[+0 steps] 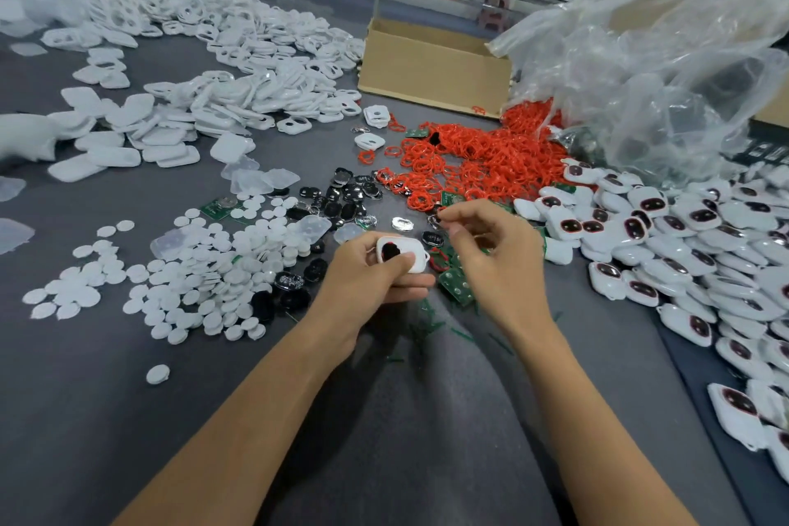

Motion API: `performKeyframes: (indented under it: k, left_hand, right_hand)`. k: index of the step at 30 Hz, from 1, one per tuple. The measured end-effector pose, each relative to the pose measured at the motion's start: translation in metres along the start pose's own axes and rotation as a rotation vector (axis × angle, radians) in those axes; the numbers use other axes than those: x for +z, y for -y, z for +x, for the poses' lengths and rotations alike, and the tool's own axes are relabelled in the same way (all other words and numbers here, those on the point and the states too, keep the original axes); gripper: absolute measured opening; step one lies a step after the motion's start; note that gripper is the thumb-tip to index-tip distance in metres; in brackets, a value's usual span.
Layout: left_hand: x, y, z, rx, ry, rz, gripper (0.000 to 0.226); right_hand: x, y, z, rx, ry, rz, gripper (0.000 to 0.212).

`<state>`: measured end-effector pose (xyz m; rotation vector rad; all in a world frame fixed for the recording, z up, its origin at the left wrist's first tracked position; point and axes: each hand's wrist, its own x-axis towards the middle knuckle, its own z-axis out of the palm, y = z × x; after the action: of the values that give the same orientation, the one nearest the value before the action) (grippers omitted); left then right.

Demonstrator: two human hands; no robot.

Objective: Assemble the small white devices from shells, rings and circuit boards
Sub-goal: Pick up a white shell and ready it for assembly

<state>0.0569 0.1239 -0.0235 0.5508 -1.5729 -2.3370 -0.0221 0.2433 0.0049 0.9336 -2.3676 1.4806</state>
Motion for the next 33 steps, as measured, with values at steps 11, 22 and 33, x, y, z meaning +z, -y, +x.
performKeyframes:
  k: [11, 22, 33]
  left_hand:
    - [-0.002, 0.0, -0.005, 0.14, 0.009, 0.266, 0.023]
    - [0.001, 0.0, 0.0, 0.019, 0.035, 0.056, 0.032]
    - [-0.004, 0.001, -0.002, 0.025, 0.072, -0.004, 0.034]
  right_hand:
    - [0.093, 0.068, 0.066, -0.268, 0.874, -0.606, 0.044]
    - [0.079, 0.052, 0.072, -0.17, 0.543, -0.283, 0.012]
    - [0.001, 0.017, 0.019, 0.138, 0.357, 0.378, 0.011]
